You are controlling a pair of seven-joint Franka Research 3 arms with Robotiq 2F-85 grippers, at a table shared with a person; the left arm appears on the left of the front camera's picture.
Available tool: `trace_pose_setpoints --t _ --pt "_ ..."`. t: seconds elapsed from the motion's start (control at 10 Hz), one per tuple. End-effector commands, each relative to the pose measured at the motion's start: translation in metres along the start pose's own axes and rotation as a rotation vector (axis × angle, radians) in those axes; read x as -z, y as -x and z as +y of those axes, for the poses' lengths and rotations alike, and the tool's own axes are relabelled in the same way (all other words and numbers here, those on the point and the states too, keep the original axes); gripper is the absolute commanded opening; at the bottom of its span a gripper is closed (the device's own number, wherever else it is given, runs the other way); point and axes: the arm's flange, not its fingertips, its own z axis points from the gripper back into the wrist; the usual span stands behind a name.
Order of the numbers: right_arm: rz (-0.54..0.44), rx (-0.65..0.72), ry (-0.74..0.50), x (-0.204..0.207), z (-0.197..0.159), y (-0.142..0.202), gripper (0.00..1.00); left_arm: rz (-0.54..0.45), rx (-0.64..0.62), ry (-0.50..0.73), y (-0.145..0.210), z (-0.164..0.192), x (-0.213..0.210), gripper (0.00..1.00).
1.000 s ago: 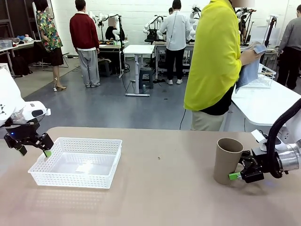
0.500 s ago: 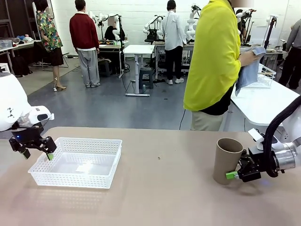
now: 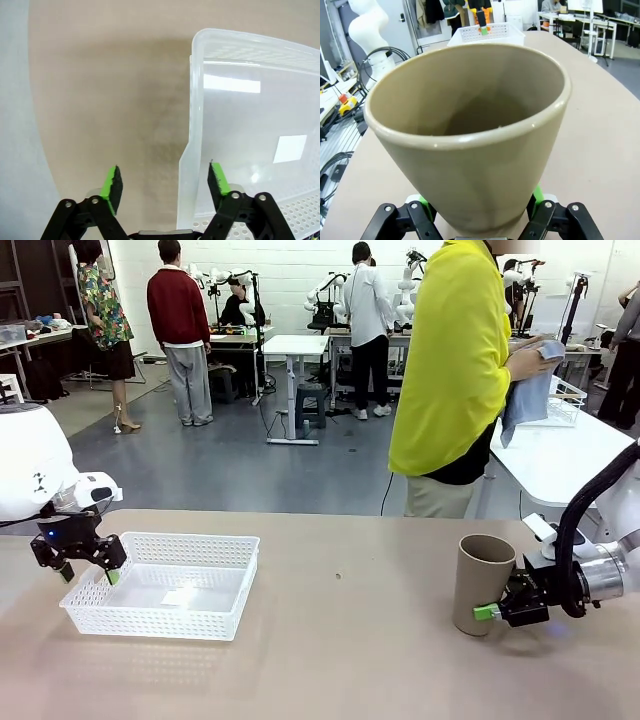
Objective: Clean and organize the cups into the basket.
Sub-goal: Pick up the Organizing basket and move it to the center of the table, then pick up the Reusable plastic cup from the right side of the table and place it inside the Organizing basket.
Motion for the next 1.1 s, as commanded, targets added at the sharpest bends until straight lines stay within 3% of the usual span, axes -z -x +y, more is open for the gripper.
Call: trace_pose_setpoints --t 0.0,0.2,0.3,0.4,0.5,0.6,0.7,0.9,1.0 --pt "0.004 -0.019 -0.029 0.0008 -0.0057 0.0035 0.00 -0.001 -0.008 0.006 -0.0011 -0.0005 -0.0040 0.00" --pt "0.006 -0.017 -0.030 0.0010 -0.0057 0.0036 0.00 0.010 -0.005 0.009 -0.0005 0.0002 -0.0057 0.00" --pt "0.005 -0.012 -0.027 0.0012 -0.0062 0.0043 0.23 0.014 -0.008 0.010 -0.0006 0.0003 -0.0061 0.21" --pt "0.007 -0.009 -0.027 0.0017 -0.0066 0.0051 0.23 0.017 -0.010 0.013 -0.0009 0.0003 -0.0060 0.11" --pt "0.010 -0.006 -0.027 0.0016 -0.0061 0.0051 0.00 0.022 -0.011 0.015 -0.0011 0.0004 -0.0052 0.00" --pt "0.010 -0.005 -0.025 0.0010 -0.0059 0.0052 0.23 0.026 -0.013 0.016 -0.0015 0.0003 -0.0049 0.00" --pt "0.009 -0.004 -0.025 0.0006 -0.0060 0.0059 0.00 0.030 -0.015 0.017 -0.0018 0.0000 -0.0048 0.00" --pt "0.011 -0.003 -0.025 -0.0006 -0.0058 0.0068 0.00 0.032 -0.012 0.013 -0.0022 0.0006 -0.0060 0.00" --pt "0.012 -0.006 -0.025 -0.0008 -0.0053 0.0065 0.23 0.034 -0.014 0.013 -0.0026 0.0007 -0.0061 0.00"
